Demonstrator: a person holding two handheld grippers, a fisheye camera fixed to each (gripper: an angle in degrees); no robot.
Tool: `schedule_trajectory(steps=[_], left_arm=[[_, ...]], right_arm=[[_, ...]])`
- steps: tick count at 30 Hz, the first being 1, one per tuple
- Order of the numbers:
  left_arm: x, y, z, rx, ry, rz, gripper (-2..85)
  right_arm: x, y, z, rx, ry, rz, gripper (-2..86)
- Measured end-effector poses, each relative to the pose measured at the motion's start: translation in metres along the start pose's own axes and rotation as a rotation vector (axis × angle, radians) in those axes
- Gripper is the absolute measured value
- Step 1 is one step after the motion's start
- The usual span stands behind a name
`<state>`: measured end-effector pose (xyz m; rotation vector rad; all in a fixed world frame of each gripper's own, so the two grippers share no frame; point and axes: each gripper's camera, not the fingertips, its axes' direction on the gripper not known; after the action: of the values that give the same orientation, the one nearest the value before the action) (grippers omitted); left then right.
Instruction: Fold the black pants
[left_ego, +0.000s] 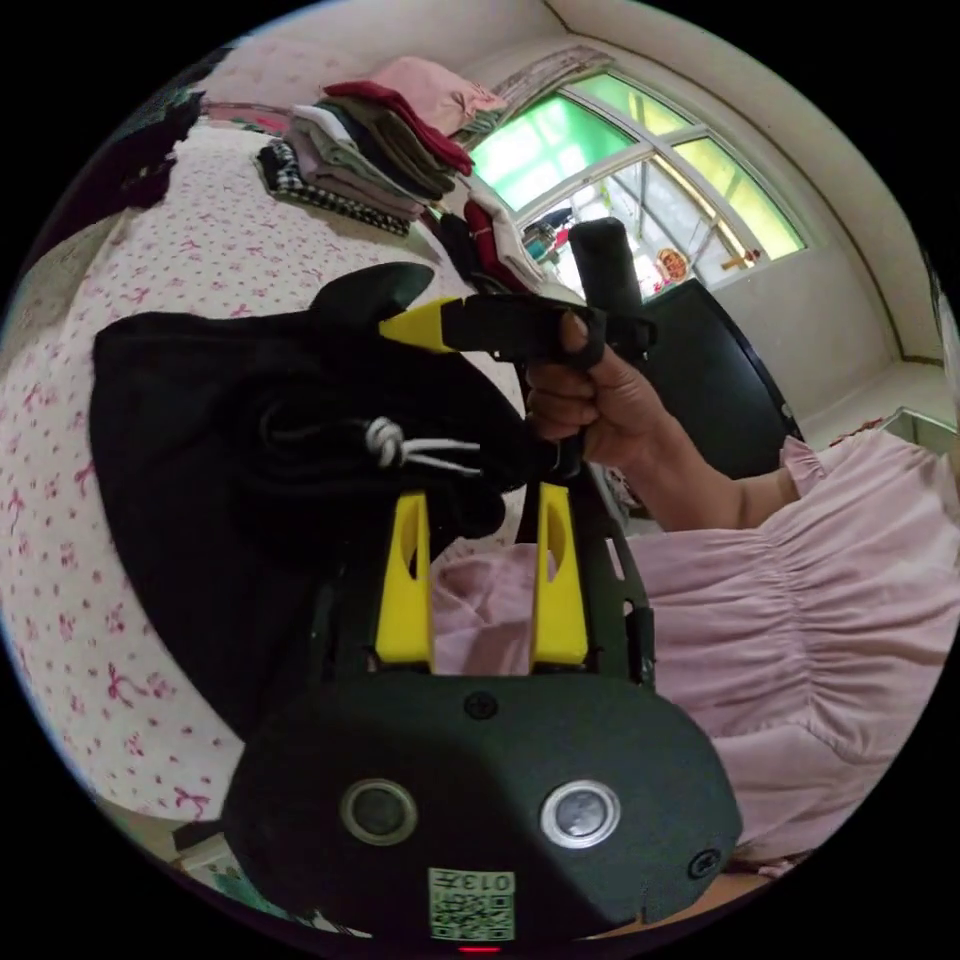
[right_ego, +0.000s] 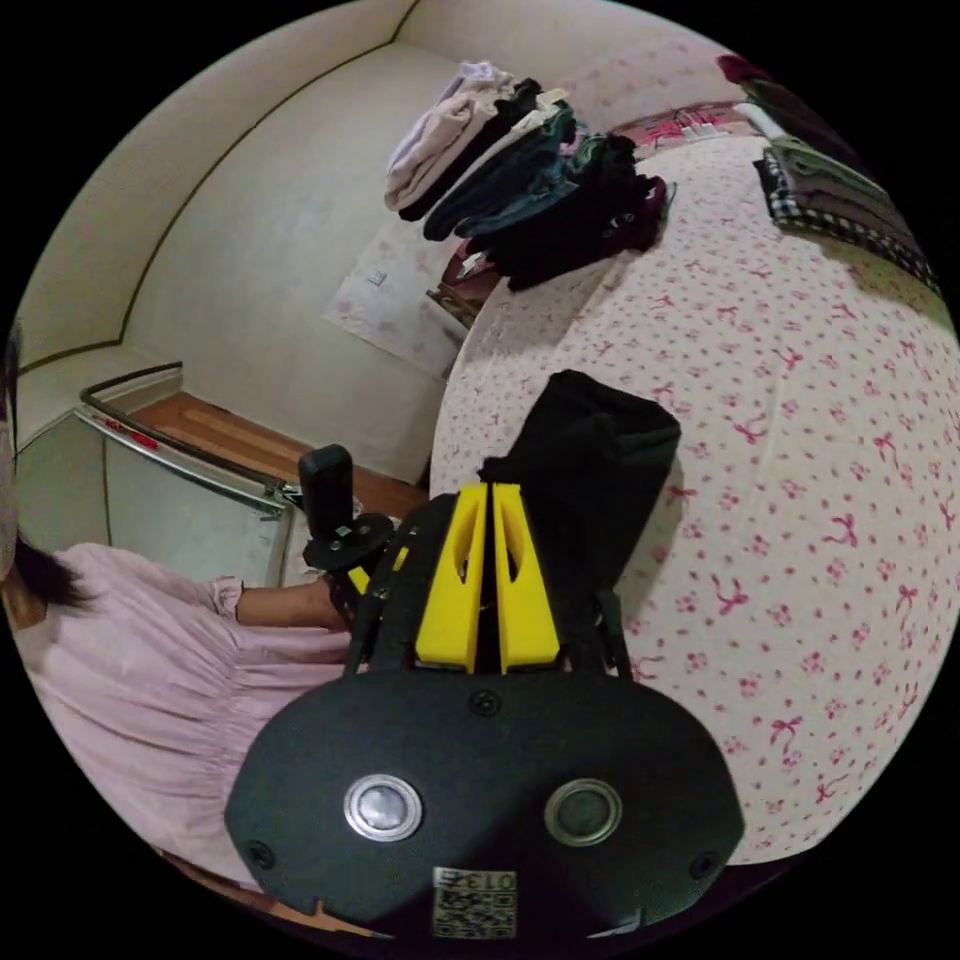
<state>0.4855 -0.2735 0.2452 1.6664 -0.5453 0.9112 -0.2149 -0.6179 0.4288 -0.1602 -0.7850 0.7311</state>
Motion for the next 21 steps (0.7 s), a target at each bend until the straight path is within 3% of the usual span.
schedule_trajectory(steps=[3,8,12,17,21], left_arm=[[-0.029,0.027,-0.035,0.03,-0.026,-0.051,14.5],[-0.094,0.076,-0.079,0.147,0.134,-0.199,14.4],[-0.127,0.104,-0.097,0.216,0.251,-0.271,14.4],[-0.159,0.135,-0.12,0.344,0.346,-0.323,14.6],[-0.172,0.134,-0.121,0.322,0.358,-0.322,16.7]], right_arm=[[-0.039,-0.025,0.041,-0.048,0.036,-0.033,1.0],[-0.085,-0.056,0.115,-0.081,0.119,-0.027,0.8],[-0.128,-0.075,0.143,-0.135,0.031,-0.113,0.9],[-0.176,-0.071,0.09,-0.026,0.037,-0.27,0.5],[-0.168,-0.044,0.044,-0.017,0.317,-0.18,0.4]])
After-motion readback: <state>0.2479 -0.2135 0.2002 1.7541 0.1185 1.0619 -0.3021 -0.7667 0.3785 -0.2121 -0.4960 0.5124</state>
